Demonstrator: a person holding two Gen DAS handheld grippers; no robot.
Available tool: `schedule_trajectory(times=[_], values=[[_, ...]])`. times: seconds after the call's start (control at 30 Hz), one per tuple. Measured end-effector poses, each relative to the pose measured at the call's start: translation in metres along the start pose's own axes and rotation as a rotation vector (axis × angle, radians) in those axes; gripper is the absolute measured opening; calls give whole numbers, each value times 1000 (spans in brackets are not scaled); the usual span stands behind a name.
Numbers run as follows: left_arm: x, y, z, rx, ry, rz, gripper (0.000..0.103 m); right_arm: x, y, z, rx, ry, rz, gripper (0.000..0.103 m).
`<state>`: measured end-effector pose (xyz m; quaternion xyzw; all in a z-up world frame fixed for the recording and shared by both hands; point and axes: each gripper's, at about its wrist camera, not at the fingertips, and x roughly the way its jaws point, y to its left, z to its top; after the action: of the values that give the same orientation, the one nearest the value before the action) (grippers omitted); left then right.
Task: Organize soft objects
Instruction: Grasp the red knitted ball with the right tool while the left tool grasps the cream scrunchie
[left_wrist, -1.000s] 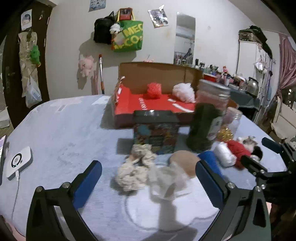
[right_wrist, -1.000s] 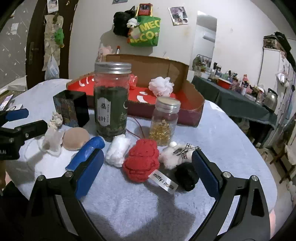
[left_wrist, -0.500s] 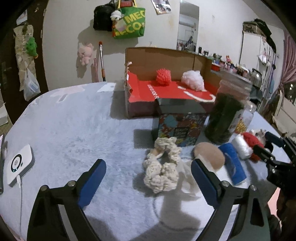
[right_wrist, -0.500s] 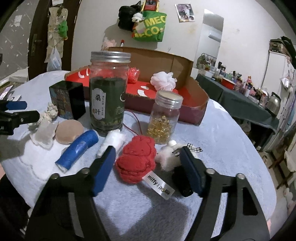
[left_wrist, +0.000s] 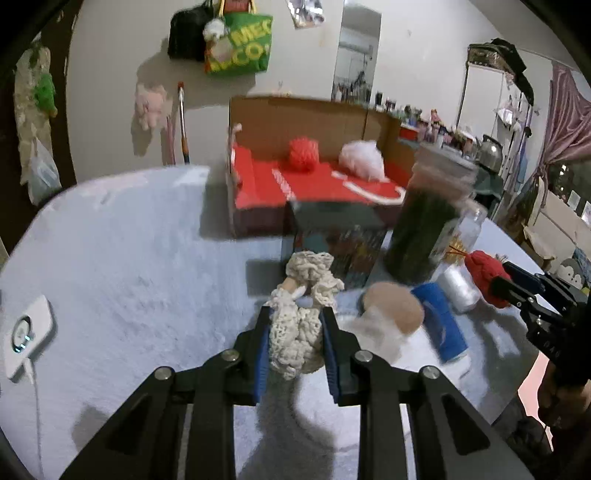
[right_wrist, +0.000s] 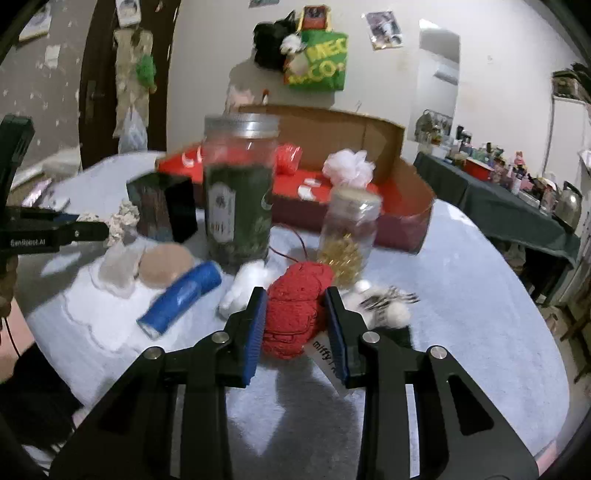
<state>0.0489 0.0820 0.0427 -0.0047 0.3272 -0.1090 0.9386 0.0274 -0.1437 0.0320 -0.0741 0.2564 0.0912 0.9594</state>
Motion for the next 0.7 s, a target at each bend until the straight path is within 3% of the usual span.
schedule_trajectory(times=[0.17,0.27,0.43,0.7], values=[[-17,-24,8,41,-76,-30,26,-12,-7,9,53,-40,58,29],[-22,-41,11,65,-94,-87,26,-15,-9,12,72,-53,82,29],[-2,-70,13,84,-52,-181,26,-7,-9,13,148,-43,183,29],[13,-84,11,86,-7,-215,26,0,-4,12,174,-28,234,29]])
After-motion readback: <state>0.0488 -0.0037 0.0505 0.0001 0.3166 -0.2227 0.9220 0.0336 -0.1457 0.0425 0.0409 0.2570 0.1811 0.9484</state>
